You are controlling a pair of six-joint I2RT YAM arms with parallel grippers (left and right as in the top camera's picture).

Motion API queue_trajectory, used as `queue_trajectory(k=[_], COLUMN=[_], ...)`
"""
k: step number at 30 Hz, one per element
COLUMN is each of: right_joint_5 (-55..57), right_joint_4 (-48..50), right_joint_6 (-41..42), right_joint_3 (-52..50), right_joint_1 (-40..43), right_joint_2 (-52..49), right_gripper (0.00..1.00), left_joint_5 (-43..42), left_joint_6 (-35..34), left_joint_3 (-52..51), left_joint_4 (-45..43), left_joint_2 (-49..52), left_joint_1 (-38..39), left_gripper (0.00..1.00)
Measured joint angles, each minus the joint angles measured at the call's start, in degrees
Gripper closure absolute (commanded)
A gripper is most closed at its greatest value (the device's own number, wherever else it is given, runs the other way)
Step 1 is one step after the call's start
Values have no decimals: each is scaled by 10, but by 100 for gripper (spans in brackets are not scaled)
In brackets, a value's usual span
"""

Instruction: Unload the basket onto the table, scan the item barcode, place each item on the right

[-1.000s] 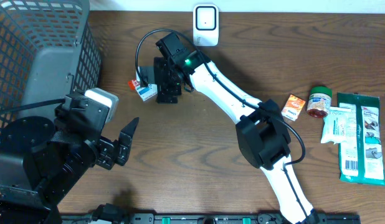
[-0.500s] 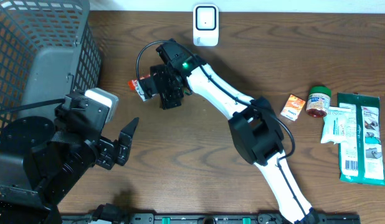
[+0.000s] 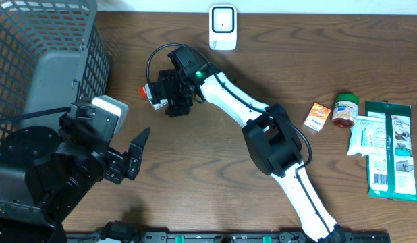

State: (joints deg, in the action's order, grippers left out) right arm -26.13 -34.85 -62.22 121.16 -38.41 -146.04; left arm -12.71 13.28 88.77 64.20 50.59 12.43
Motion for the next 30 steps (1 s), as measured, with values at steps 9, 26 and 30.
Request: queue_trajectory(k=[9, 26, 30], right_joint_5=[-46, -23, -12], right_joint_4=[-80, -106, -115], right_joint_6=[40, 104, 144], right_joint_3=[7, 16, 25], right_joint_1=[19, 16, 14], right_joint_2=[-8, -8, -8], right_gripper=[18, 57, 58], left_joint_5=[0, 0, 0], left_joint_6=[0, 0, 0], left_joint_3=[0, 0, 0], left_joint_4=[0, 0, 0], left_joint_2=[0, 0, 0], left_joint_1=[0, 0, 0], left_gripper=[14, 14, 14])
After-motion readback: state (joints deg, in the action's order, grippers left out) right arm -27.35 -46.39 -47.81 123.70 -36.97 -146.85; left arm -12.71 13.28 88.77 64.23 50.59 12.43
